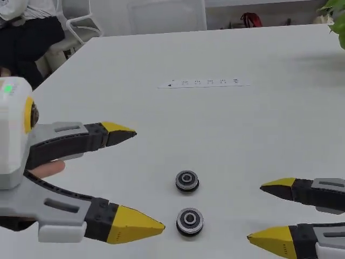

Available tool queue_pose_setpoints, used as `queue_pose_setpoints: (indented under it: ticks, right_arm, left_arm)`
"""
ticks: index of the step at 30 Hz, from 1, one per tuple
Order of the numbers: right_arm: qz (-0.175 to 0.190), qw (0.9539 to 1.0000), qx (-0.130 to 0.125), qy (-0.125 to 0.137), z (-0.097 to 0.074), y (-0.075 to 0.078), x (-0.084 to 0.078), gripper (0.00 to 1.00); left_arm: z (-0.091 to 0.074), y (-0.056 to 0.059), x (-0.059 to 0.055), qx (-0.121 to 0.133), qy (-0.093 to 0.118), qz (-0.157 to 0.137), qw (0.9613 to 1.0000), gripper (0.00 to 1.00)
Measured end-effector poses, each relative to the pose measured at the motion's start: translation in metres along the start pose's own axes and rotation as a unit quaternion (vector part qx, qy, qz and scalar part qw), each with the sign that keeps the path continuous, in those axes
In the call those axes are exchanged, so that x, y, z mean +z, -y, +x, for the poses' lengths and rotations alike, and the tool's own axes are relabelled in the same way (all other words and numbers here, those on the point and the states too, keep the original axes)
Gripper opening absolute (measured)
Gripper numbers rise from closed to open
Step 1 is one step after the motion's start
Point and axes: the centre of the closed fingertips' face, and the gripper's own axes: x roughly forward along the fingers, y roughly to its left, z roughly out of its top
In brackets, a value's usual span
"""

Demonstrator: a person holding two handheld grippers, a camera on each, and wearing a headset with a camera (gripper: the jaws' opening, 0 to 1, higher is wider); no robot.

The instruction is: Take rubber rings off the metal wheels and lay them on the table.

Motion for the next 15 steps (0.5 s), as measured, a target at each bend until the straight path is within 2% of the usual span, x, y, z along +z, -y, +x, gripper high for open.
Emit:
queue_pose_setpoints:
  ticks: [5, 15]
  right_arm:
    - [0.0, 0.9999, 0.012, 0.002, 0.009, -0.001, 0.0, 0.52]
    - [-0.003, 0.9993, 0.037, -0.009, 0.031, -0.008, -0.005, 0.49]
  left_arm:
    - [0.008, 0.003, -0.005, -0.01, -0.002, 0.003, 0.9999, 0.87]
    - [0.023, 0.003, -0.021, -0.023, -0.014, -0.004, 0.9996, 0.84]
